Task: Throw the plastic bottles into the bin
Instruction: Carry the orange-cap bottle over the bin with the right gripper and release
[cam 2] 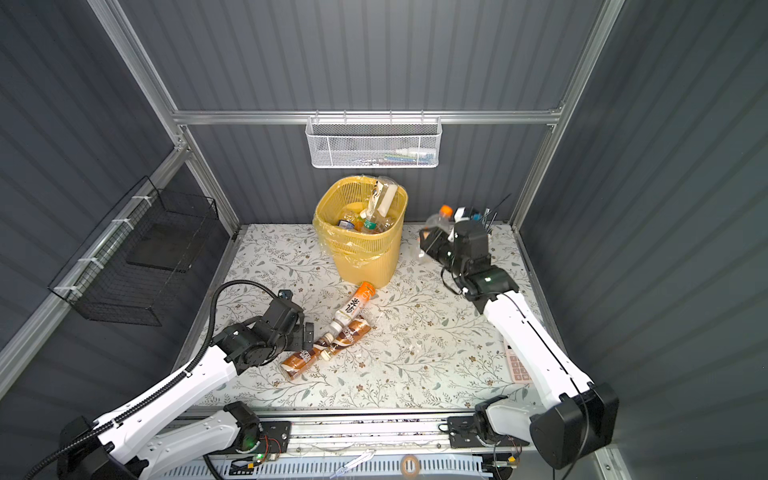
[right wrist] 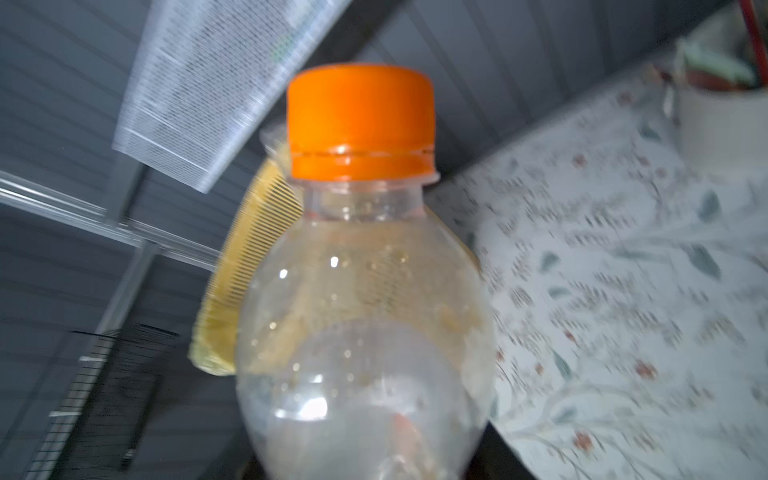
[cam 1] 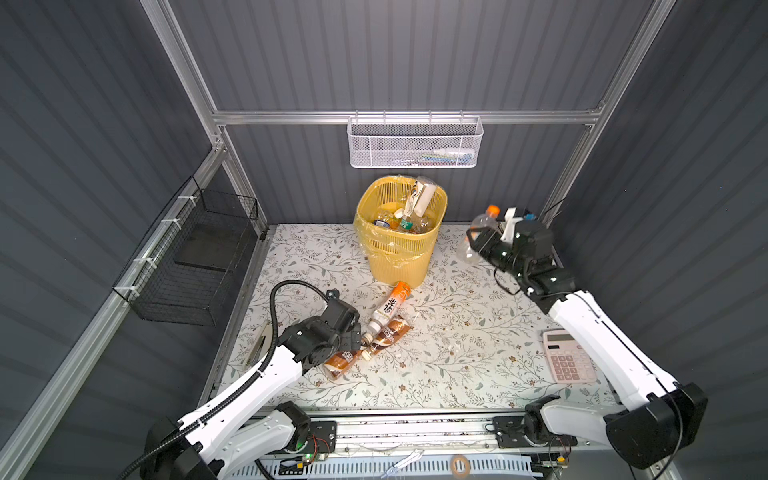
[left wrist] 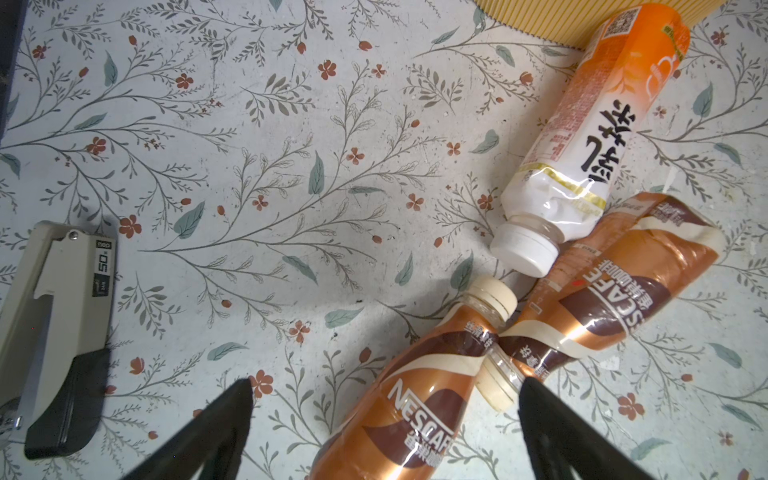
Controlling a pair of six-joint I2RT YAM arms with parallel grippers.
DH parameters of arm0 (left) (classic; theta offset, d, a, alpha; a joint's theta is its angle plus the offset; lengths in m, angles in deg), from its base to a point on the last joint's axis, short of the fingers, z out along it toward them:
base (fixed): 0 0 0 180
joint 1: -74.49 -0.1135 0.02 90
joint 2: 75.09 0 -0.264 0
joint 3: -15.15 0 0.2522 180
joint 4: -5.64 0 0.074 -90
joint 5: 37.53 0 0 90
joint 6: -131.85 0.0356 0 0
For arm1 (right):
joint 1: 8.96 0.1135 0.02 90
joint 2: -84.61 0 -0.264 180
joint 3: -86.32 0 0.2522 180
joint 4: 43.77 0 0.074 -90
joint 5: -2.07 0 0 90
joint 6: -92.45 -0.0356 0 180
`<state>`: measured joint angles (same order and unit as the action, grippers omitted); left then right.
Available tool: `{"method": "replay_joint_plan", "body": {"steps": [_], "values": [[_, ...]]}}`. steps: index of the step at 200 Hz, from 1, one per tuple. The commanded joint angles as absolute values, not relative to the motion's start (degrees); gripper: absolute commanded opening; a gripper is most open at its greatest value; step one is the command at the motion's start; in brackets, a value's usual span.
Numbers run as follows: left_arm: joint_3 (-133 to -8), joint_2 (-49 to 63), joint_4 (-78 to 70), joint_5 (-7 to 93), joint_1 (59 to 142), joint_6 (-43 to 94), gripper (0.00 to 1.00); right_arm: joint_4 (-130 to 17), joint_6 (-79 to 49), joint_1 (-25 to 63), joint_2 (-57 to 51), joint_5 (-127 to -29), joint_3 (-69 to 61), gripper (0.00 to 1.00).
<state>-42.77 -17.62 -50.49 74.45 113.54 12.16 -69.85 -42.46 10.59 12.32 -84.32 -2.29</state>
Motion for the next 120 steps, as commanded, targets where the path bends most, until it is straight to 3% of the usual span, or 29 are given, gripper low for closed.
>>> {"method": "replay_joint_plan", "body": {"steps": [1,54,69,78,86,101,120], "values": [[-42.36,-16.96,-50.41,73.64,113.68,11.1,1.0,-73.72,-37.38,11.44,7.71,-80.74,-12.03,0.53],[-42.93,-16.37,-50.29,72.6,113.69,10.53,1.0,-85.35,-33.38,18.98,-19.02,-76.58,-43.18,0.6],[-43.3,-15.82,-50.53,72.48,113.68,10.73,1.0,-95.01,-32.14,19.67,-29.13,-75.79,-57.33,0.73],[-43.58,-15.49,-50.89,72.53,113.69,10.81,1.0,-101.68,-31.31,19.54,-34.85,-76.5,-67.24,0.92],[-43.79,-15.21,-51.3,72.48,113.71,10.83,1.0,-106.82,-30.7,19.27,-38.64,-77.86,-74.87,0.96],[-43.72,-15.35,-51.54,72.42,113.69,10.74,1.0,-110.93,-30.24,18.73,-40.69,-80.57,-80.92,0.99],[-43.57,-16.11,-51.58,72.56,113.69,10.39,1.0,-108.68,-29.52,18.44,-35.04,-83.67,-74.66,0.99]]}}
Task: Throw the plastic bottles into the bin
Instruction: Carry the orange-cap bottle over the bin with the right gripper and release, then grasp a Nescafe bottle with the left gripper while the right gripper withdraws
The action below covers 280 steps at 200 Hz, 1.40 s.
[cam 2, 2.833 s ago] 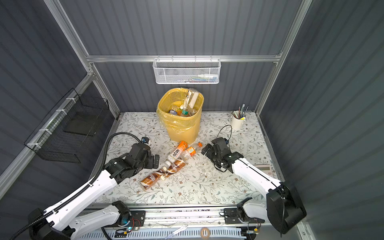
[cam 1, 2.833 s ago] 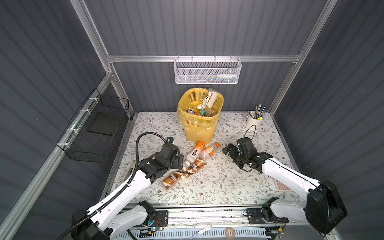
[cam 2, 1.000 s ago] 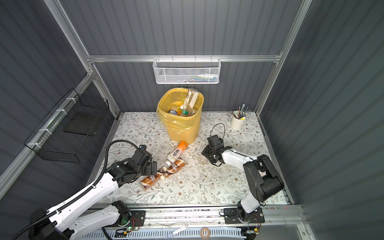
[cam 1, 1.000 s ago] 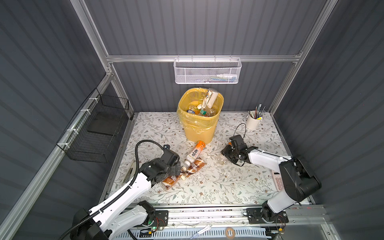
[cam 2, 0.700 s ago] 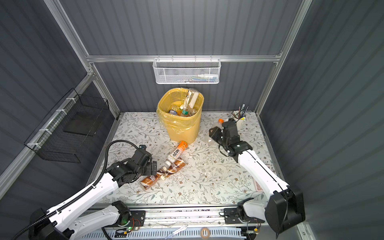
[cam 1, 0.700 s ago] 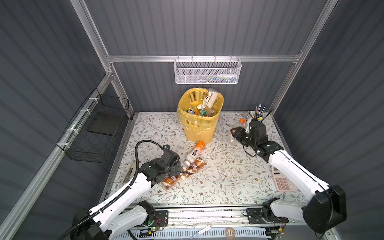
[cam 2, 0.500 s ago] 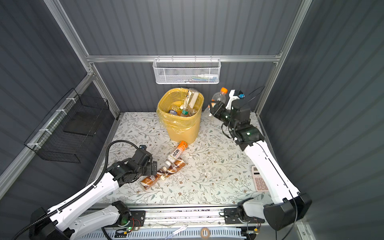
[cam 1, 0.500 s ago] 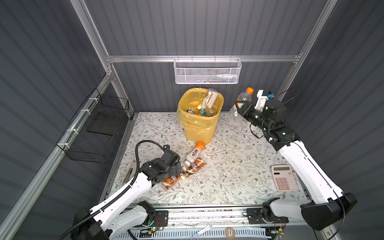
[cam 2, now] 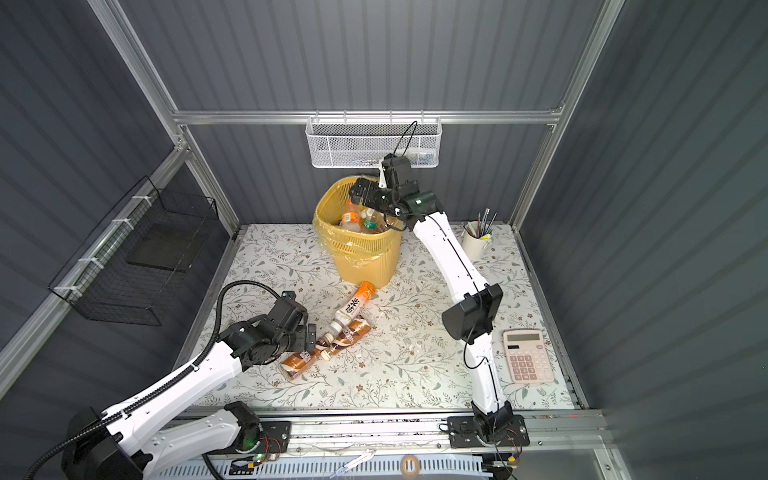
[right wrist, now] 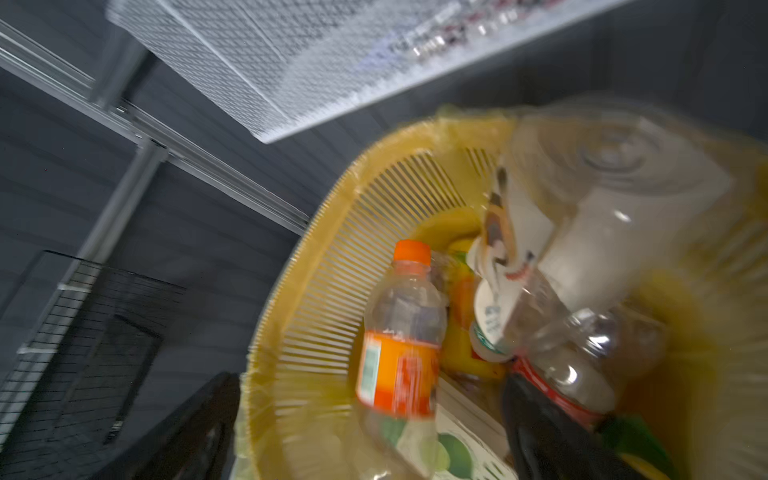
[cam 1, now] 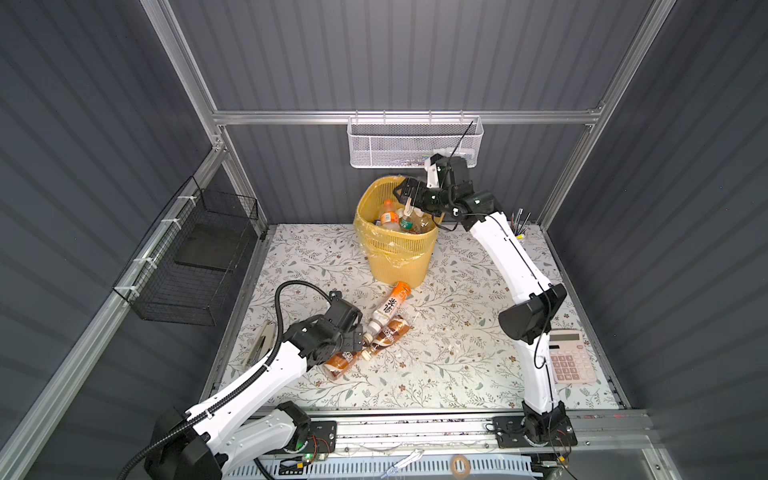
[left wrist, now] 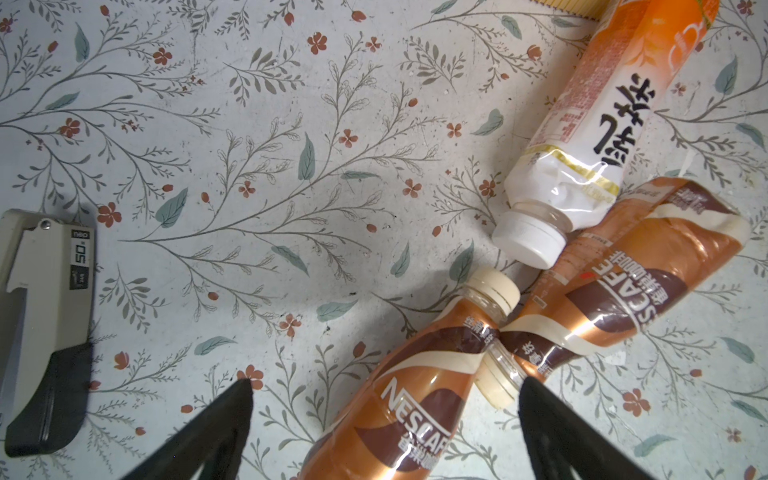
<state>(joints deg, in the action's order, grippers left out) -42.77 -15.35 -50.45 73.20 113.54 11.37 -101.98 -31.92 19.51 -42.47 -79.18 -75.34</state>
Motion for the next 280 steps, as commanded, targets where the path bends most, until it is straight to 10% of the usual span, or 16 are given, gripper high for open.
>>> {"method": "replay_joint_plan", "body": {"steps": [1,172,280], "values": [[-43.54,-16.11,-51.61,72.53,113.69,10.35,1.0,-108.38,-29.44,18.41,-34.54,-83.87,-74.35,0.99],[-47.47,-7.19,-46.16,71.87,125.15,18.02,1.0,-75.0,-40.84,6.19,29.03,-87.25,27.91,0.99],[-52.74,9.31,-36.35,60.2,125.39,23.53,0.91,-67.16,-50.82,3.15,37.37,-84.94,48.43,0.99]]}}
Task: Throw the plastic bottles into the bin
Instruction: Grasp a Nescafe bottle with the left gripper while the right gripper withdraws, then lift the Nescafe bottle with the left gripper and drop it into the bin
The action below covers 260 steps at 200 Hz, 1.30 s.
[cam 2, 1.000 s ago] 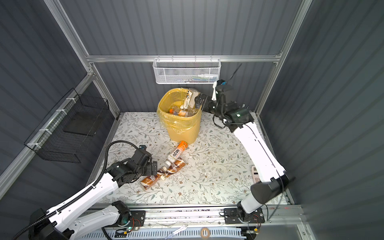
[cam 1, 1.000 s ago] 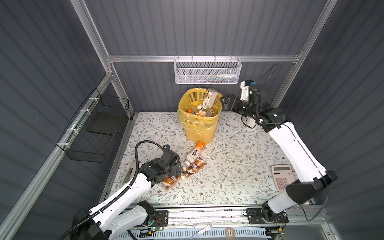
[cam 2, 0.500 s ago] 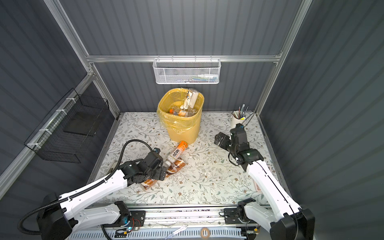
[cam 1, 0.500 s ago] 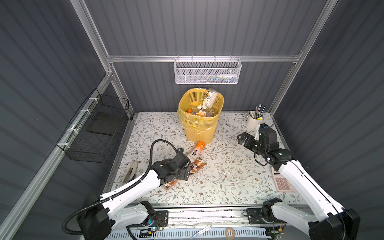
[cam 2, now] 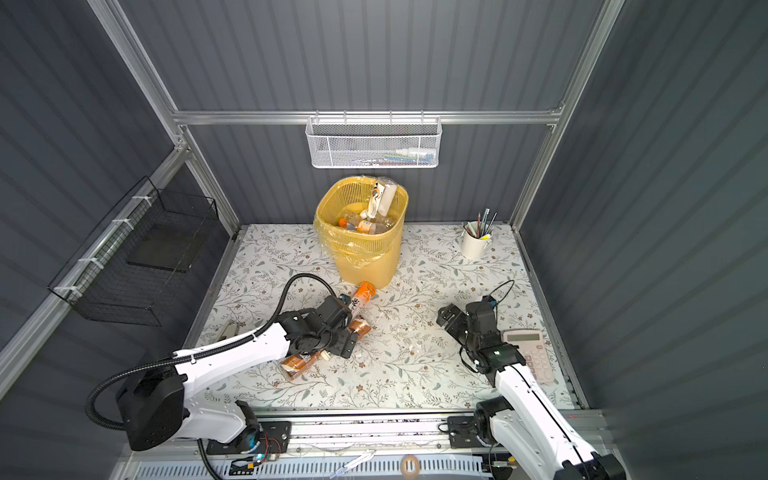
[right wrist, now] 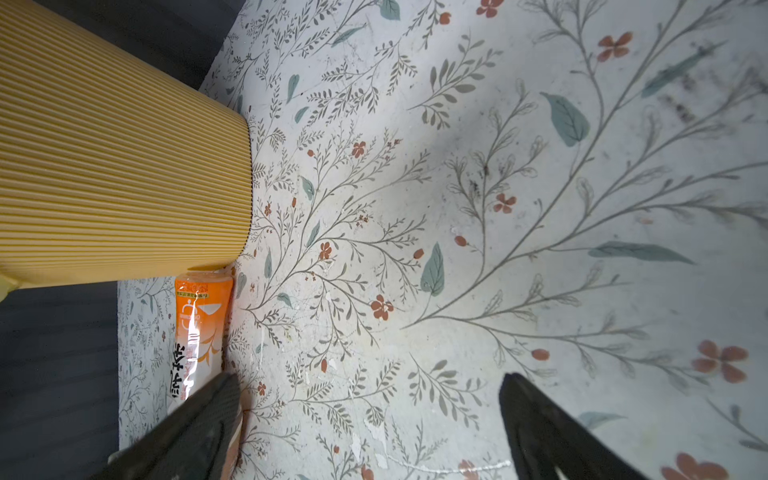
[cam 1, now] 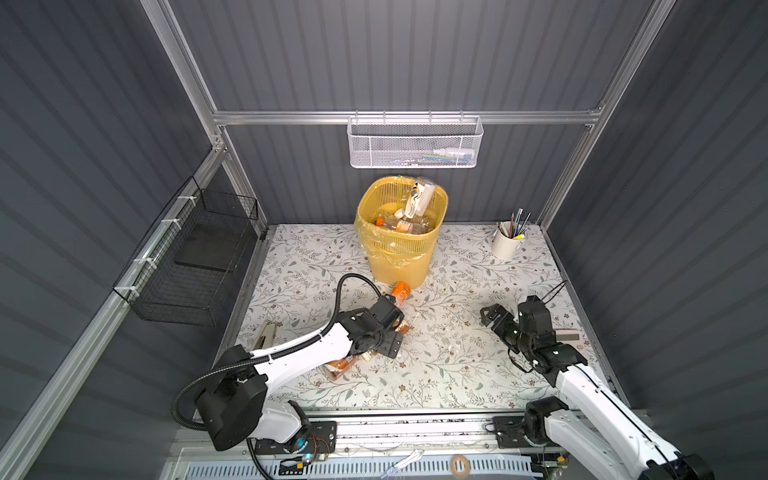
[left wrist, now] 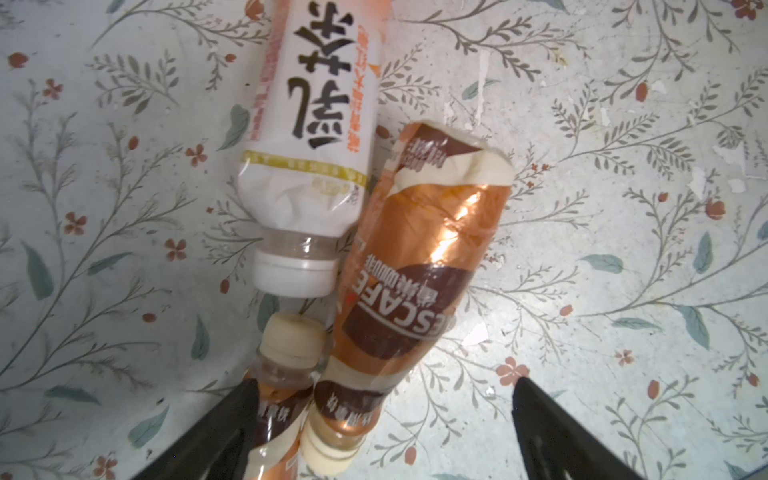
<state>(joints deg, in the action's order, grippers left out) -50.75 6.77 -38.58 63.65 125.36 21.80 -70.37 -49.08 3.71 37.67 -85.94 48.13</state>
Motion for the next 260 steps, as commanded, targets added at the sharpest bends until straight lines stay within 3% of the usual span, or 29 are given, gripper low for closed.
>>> {"method": "replay_joint_plan", "body": {"steps": [1,28,58,129,166,205,260], "values": [[-52.79,9.42,-36.26,60.16,125.43,23.51,0.91,-67.14,-50.82,3.16,37.26,-84.9,48.41,0.99],[-54.1,13.2,-34.97,59.42,125.44,23.84,0.89,-66.85,-50.41,2.75,35.85,-83.67,48.04,0.99],[-55.9,16.72,-33.86,56.89,125.43,23.57,0.81,-66.83,-50.08,2.22,35.44,-83.11,48.13,0.99],[-58.76,22.91,-33.36,54.82,126.1,23.49,0.77,-66.94,-49.65,-0.05,36.05,-81.67,49.25,0.99],[-61.25,25.88,-34.86,55.36,126.95,23.58,0.62,-66.87,-49.57,-1.22,35.97,-80.83,49.77,0.99],[-61.25,23.31,-33.18,55.94,127.78,22.81,0.51,-66.32,-49.43,-1.94,35.84,-79.86,50.23,0.99],[-56.92,10.73,-26.82,58.56,127.88,21.38,0.5,-65.84,-49.59,-2.37,35.66,-78.82,50.34,0.99]]}}
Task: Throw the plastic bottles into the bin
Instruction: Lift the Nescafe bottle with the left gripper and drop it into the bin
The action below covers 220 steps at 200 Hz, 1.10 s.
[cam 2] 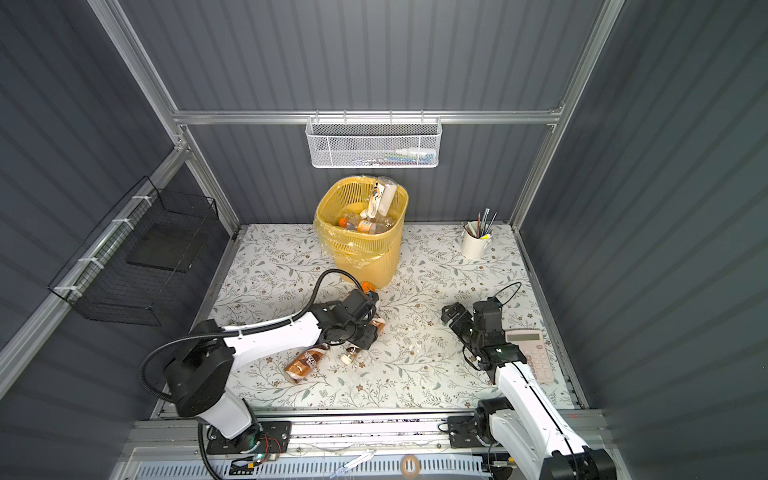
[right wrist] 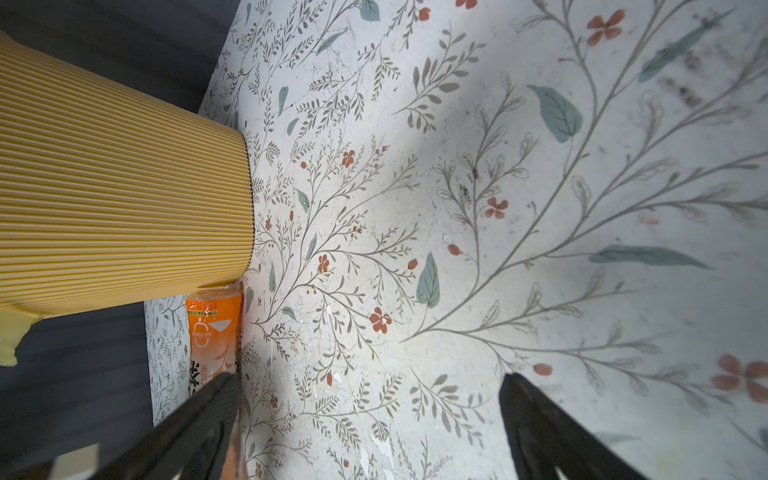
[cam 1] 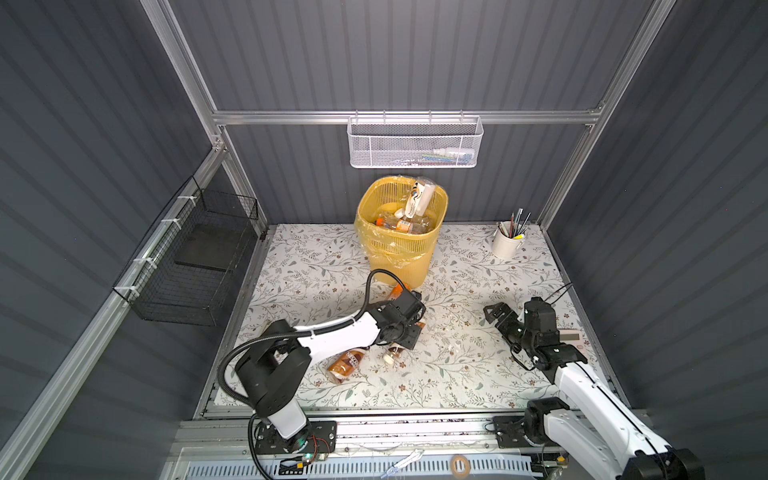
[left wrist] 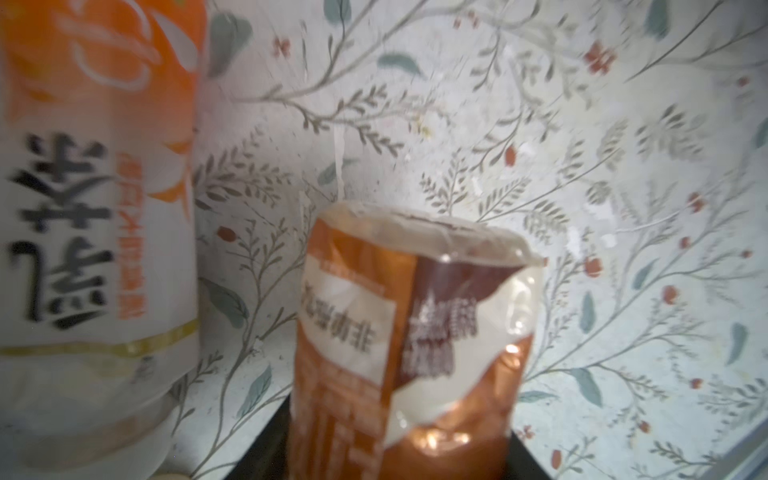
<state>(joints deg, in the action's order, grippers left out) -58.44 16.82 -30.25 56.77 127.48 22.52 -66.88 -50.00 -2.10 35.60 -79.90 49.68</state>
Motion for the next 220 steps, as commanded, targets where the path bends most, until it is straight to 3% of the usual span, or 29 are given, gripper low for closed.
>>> {"method": "replay_joint_plan", "body": {"steps": [1,76,126,182,220], "values": [[-56.9,10.45,-26.79,58.64,127.86,21.46,0.5,-65.82,-49.59,-2.36,35.66,-78.72,50.33,0.99],[-56.15,-8.13,-23.98,67.27,128.41,26.27,0.49,-63.12,-50.06,-2.48,34.12,-75.24,51.2,0.99],[-62.59,-16.81,-17.96,76.6,128.38,39.57,0.49,-61.84,-50.44,-2.49,34.05,-74.92,51.64,0.99],[-78.93,-4.45,-8.36,78.29,127.55,51.21,0.49,-62.57,-50.16,-2.54,35.19,-74.57,51.29,0.99],[-90.62,9.02,-4.02,65.68,116.45,45.64,0.51,-66.24,-47.84,-3.06,38.29,-75.23,50.18,0.99]]}}
